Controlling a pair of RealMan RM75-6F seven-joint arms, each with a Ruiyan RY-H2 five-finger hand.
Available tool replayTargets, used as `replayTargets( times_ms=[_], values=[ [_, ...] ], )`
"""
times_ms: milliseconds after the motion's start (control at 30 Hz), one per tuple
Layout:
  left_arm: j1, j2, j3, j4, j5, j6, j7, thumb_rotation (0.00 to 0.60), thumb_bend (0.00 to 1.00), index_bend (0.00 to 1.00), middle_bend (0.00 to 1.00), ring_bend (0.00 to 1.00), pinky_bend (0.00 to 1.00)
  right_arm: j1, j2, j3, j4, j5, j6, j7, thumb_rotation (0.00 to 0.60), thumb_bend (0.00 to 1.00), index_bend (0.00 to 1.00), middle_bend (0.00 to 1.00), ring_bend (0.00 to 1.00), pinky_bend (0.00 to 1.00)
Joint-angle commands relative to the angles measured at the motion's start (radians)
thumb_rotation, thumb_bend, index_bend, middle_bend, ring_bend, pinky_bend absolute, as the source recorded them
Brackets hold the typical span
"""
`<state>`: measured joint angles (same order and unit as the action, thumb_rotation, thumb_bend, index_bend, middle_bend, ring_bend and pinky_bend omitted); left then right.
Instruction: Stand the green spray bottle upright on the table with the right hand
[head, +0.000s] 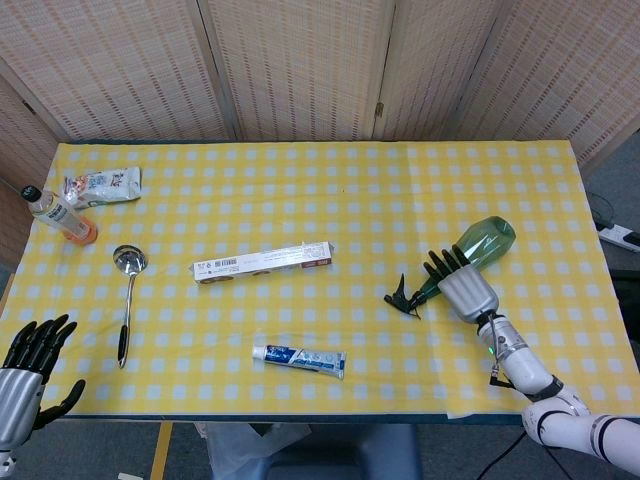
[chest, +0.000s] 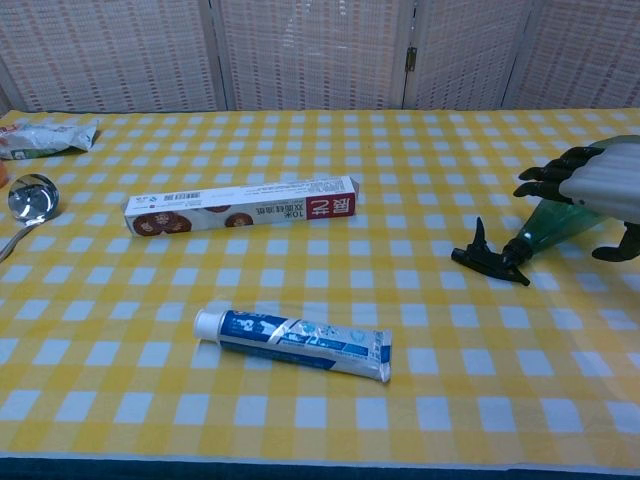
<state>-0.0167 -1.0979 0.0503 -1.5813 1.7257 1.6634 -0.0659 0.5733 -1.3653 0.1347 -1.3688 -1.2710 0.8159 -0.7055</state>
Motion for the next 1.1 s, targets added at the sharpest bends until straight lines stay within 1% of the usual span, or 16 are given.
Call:
replayTargets(
  times_ms=[33, 133, 233, 333, 400, 433, 500, 600, 767, 867, 967, 1067, 1100],
  values=[
    [-0.002, 0.001, -0.001, 0.004, -0.002, -0.004, -0.008, 0.6, 0.4, 0.04, 0.09, 0.1, 0.0, 0.024, -0.038, -0.01, 0.05, 0.012, -0.015, 0.021, 0.6, 0.33, 0.0, 0.0, 0.04, 0.0],
    [-0.003, 0.0, -0.001, 0.006, 0.003, -0.003, -0.012, 0.6, 0.4, 0.04, 0.09, 0.1, 0.0, 0.038, -0.059, -0.016, 0.078, 0.025, -0.022, 0.021, 0.6, 0.33, 0.03, 0.03, 0.08, 0.0],
    [-0.002, 0.001, -0.003, 0.007, -0.001, -0.002, -0.019, 0.6, 0.4, 0.04, 0.09, 0.1, 0.0, 0.048, -0.078, -0.02, 0.099, 0.025, -0.013, 0.027, 0.6, 0.33, 0.09, 0.07, 0.11, 0.0],
    [-0.002, 0.004, -0.003, 0.008, -0.006, -0.005, -0.027, 0.6, 0.4, 0.04, 0.09, 0.1, 0.0, 0.056, -0.1, -0.026, 0.126, 0.0, 0.014, 0.043, 0.6, 0.33, 0.19, 0.16, 0.16, 0.0],
    [-0.002, 0.006, -0.003, 0.007, -0.006, -0.007, -0.032, 0.6, 0.4, 0.04, 0.09, 0.1, 0.0, 0.057, -0.119, -0.031, 0.151, -0.022, 0.041, 0.057, 0.6, 0.33, 0.3, 0.25, 0.22, 0.0],
    [-0.002, 0.007, -0.002, 0.006, -0.005, -0.006, -0.035, 0.6, 0.4, 0.04, 0.09, 0.1, 0.0, 0.057, -0.128, -0.033, 0.162, -0.03, 0.053, 0.059, 0.6, 0.33, 0.33, 0.28, 0.25, 0.01],
    [-0.003, 0.01, 0.002, 0.004, 0.005, -0.003, -0.053, 0.6, 0.4, 0.04, 0.09, 0.1, 0.0, 0.057, -0.149, -0.039, 0.19, -0.055, 0.086, 0.064, 0.6, 0.33, 0.44, 0.36, 0.32, 0.06],
    [-0.001, 0.014, 0.006, 0.007, 0.015, 0.004, -0.064, 0.6, 0.4, 0.04, 0.09, 0.1, 0.0, 0.054, -0.177, -0.045, 0.228, -0.09, 0.134, 0.084, 0.6, 0.33, 0.55, 0.44, 0.39, 0.16],
    [0.003, 0.015, 0.004, 0.007, 0.016, 0.014, -0.065, 0.6, 0.4, 0.04, 0.09, 0.1, 0.0, 0.051, -0.192, -0.057, 0.265, -0.134, 0.185, 0.116, 0.6, 0.33, 0.69, 0.54, 0.49, 0.27],
    [0.005, 0.015, 0.004, 0.007, 0.022, 0.02, -0.064, 0.6, 0.4, 0.04, 0.09, 0.1, 0.0, 0.049, -0.184, -0.059, 0.257, -0.153, 0.21, 0.137, 0.6, 0.33, 0.75, 0.59, 0.55, 0.32],
    [0.006, 0.015, 0.005, 0.005, 0.026, 0.023, -0.06, 0.6, 0.4, 0.04, 0.09, 0.1, 0.0, 0.041, -0.161, -0.053, 0.22, -0.187, 0.266, 0.204, 0.6, 0.33, 0.79, 0.62, 0.6, 0.36],
    [0.007, 0.015, 0.005, 0.004, 0.027, 0.024, -0.058, 0.6, 0.4, 0.04, 0.09, 0.1, 0.0, 0.031, -0.132, -0.035, 0.166, -0.199, 0.315, 0.269, 0.6, 0.33, 0.81, 0.64, 0.61, 0.38],
    [0.007, 0.014, 0.005, 0.004, 0.028, 0.023, -0.057, 0.6, 0.4, 0.04, 0.09, 0.1, 0.0, 0.025, -0.115, -0.021, 0.126, -0.189, 0.329, 0.302, 0.6, 0.33, 0.81, 0.64, 0.61, 0.38]
  ],
)
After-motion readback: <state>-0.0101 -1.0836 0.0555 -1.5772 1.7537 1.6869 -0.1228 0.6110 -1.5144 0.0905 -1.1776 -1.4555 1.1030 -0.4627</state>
